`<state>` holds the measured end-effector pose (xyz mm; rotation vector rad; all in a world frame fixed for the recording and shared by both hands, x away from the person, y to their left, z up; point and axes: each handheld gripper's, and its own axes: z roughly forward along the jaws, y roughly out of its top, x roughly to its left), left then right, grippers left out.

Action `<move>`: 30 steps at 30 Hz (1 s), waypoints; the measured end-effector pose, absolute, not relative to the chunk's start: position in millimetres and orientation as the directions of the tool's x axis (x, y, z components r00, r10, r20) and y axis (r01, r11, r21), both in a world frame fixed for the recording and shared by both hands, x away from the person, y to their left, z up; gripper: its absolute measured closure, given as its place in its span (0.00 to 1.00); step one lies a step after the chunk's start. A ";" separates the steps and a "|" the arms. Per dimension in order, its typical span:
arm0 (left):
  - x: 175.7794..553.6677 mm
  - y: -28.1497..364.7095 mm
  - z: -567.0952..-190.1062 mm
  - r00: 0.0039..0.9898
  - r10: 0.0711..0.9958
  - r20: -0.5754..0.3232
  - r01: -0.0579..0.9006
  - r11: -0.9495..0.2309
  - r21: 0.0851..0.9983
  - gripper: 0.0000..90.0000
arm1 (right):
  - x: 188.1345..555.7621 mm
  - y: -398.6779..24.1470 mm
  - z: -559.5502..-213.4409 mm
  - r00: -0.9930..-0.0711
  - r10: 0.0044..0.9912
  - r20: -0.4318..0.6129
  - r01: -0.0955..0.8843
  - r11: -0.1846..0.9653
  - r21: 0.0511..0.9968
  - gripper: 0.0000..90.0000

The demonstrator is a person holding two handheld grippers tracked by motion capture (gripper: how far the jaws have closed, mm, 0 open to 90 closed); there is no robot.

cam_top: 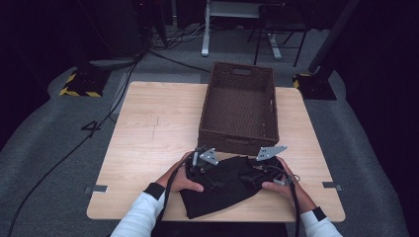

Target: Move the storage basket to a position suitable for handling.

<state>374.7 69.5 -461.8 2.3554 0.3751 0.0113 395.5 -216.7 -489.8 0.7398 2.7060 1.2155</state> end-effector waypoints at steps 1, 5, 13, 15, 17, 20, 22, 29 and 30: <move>367.9 77.4 -457.7 0.951 0.298 -0.077 0.269 -0.683 0.679 0.18 | 396.0 -216.0 -490.0 -0.870 0.481 0.108 0.404 0.567 0.718 0.13; 341.5 109.7 -456.6 0.898 0.434 -0.076 0.360 -0.624 0.693 0.17 | 401.0 -216.4 -496.1 -0.839 0.527 0.137 0.460 0.553 0.694 0.00; 313.4 125.7 -487.9 0.806 0.583 -0.105 0.493 -0.561 0.665 0.02 | 400.5 -214.0 -499.3 -0.852 0.488 0.192 0.468 0.542 0.698 0.00; 315.6 123.2 -494.0 0.807 0.577 -0.129 0.511 -0.571 0.642 0.01 | 399.9 -213.0 -499.3 -0.856 0.479 0.193 0.463 0.546 0.698 0.00; 321.2 124.1 -498.0 0.807 0.565 -0.172 0.528 -0.560 0.638 0.00 | 397.7 -210.1 -499.1 -0.870 0.454 0.192 0.446 0.562 0.696 0.00; 326.1 119.7 -499.5 0.828 0.538 -0.159 0.498 -0.574 0.650 0.00 | 396.2 -208.6 -498.9 -0.879 0.435 0.194 0.437 0.573 0.694 0.00; 334.1 114.8 -499.2 0.848 0.511 -0.138 0.469 -0.604 0.644 0.00 | 396.0 -208.1 -498.7 -0.883 0.421 0.207 0.436 0.574 0.693 0.00; 372.6 112.8 -498.8 0.828 0.548 -0.116 0.479 -0.584 0.656 0.00 | 372.6 -208.9 -496.1 -0.906 0.409 0.108 0.376 0.660 0.650 0.01; 377.0 111.7 -497.9 0.824 0.557 -0.102 0.476 -0.584 0.657 0.00 | 372.6 -208.9 -496.1 -0.906 0.409 0.108 0.376 0.660 0.650 0.01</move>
